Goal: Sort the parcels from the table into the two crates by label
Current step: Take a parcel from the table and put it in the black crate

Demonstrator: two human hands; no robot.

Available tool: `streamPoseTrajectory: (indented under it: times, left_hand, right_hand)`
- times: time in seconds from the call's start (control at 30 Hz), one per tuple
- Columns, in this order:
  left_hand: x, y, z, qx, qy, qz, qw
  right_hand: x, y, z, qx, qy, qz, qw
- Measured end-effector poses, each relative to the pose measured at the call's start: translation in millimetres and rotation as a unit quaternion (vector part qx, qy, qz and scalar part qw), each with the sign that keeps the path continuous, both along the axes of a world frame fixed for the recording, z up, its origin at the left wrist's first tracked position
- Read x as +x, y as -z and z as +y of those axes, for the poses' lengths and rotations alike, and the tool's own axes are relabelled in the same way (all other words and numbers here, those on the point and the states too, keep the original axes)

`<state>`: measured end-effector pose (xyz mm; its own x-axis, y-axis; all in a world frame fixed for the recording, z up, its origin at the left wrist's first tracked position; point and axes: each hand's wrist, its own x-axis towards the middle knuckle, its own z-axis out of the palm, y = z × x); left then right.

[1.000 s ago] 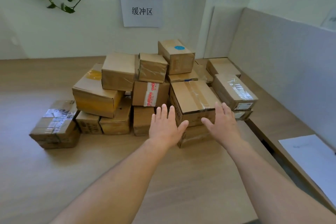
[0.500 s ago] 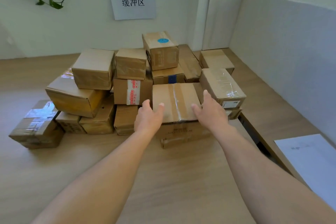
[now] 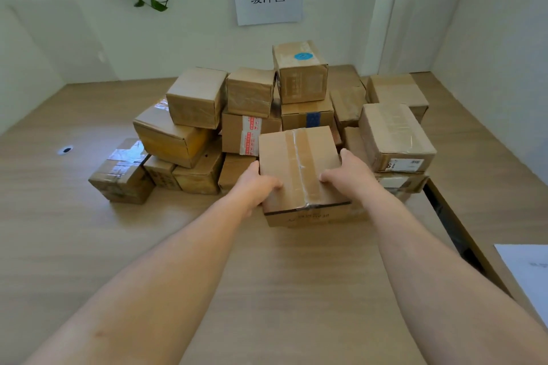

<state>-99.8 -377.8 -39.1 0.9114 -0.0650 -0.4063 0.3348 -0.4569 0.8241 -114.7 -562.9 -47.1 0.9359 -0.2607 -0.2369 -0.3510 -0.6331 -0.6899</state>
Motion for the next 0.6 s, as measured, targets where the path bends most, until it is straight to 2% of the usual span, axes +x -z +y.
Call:
streamPoseTrajectory:
  times: [0.33, 0.6]
  left_hand:
    - [-23, 3, 70, -0.001, -0.056, -0.013, 0.998]
    - [-69, -1, 177, -0.038, -0.184, -0.031, 0.982]
  right_hand:
    - [-5, -5, 64, 0.052, -0.053, -0.033, 0.997]
    - [-25, -12, 176, 0.071, -0.133, 0.003, 0.989]
